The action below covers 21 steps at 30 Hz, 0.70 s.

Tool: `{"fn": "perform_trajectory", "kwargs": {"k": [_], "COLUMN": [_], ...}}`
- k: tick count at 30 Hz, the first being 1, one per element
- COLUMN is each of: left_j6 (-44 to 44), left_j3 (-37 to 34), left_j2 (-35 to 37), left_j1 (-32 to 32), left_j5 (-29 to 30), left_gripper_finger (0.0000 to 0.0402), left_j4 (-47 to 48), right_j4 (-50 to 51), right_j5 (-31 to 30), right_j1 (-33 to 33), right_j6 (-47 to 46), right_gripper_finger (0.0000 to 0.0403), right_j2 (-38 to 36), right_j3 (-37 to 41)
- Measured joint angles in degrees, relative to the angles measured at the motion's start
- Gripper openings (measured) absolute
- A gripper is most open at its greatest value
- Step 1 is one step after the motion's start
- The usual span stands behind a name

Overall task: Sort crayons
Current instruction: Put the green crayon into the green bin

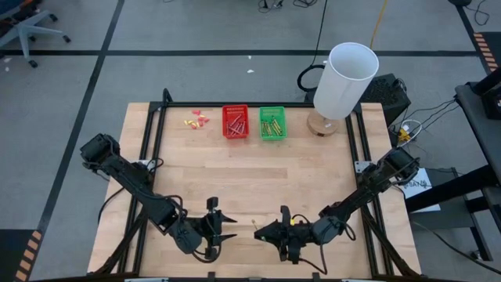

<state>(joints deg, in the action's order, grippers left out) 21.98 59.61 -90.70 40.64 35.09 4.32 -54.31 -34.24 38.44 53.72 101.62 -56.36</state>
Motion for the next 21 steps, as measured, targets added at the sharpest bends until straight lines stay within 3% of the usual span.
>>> {"fn": "perform_trajectory", "kwargs": {"k": [14, 21], "left_j6": [-0.3, -0.3], "left_j3": [0.0, 0.0], "left_j2": [0.0, 0.0], "left_j1": [0.0, 0.0], "left_j5": [0.3, 0.3], "left_gripper_finger": [0.0183, 0.0183], "left_j4": [0.0, 0.1], "right_j4": [0.2, 0.6], "right_j5": [-0.1, -0.1], "right_j1": [0.3, 0.3], "right_j6": [1.0, -3.7], "right_gripper_finger": [0.0016, 0.0016], "right_j2": [0.0, 0.0], "right_j3": [0.0, 0.0]}}
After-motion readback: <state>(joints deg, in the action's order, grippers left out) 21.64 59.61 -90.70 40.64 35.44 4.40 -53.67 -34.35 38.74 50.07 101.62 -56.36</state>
